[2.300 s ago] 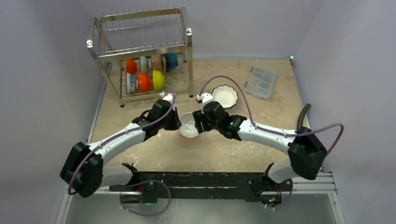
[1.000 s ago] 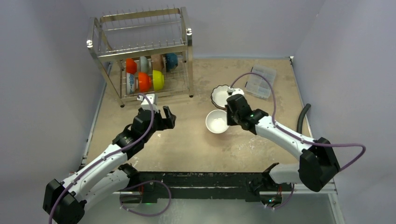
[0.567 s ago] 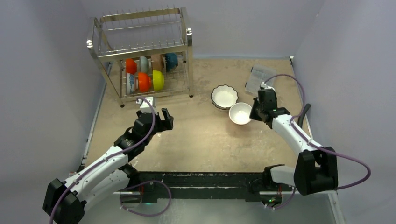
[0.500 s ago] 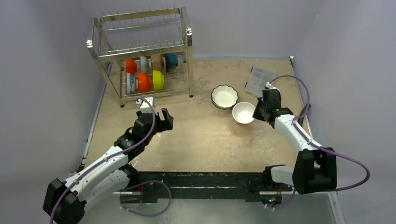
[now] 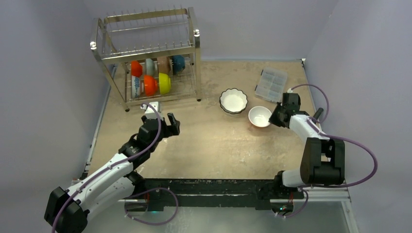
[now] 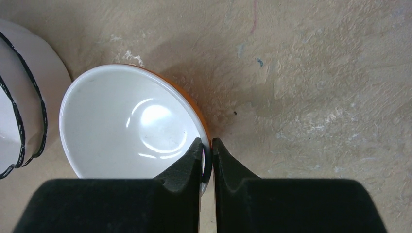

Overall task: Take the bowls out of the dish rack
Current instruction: Place the bowl at the center of the board.

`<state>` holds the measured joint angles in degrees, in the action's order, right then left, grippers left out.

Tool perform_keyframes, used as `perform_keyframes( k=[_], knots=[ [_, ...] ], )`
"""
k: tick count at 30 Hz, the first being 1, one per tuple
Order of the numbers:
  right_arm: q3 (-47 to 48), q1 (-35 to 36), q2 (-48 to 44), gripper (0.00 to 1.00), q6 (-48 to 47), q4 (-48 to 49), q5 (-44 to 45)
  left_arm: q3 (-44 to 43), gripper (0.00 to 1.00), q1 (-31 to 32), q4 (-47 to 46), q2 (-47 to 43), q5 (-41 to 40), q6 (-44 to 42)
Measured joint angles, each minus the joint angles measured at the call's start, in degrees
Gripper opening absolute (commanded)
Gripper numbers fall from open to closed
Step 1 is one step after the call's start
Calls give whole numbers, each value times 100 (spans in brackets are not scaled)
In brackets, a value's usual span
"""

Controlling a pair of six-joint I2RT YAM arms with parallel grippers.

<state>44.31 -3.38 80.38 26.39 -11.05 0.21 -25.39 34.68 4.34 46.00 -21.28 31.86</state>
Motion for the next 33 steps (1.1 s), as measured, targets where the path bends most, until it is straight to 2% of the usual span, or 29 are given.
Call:
perform_keyframes(
  k=[5,11,25,28,33],
  knots=[
    [0,-7,42,36,42,120,-59,0,85,0,-24,0,-22,0],
    [-81,-7,-424,48,59,142,-103,0,85,0,-42,79,-225,-2],
    [-487,-7,-3053,63,101,289,144,-299,85,0,-48,813,-686,-133],
    [-570,-7,-3379,64,127,299,61,-450,85,0,-46,1038,-785,-164],
    [-540,155,-3665,71,157,225,-24,-772,85,0,-39,1386,-975,-319]
  ],
)
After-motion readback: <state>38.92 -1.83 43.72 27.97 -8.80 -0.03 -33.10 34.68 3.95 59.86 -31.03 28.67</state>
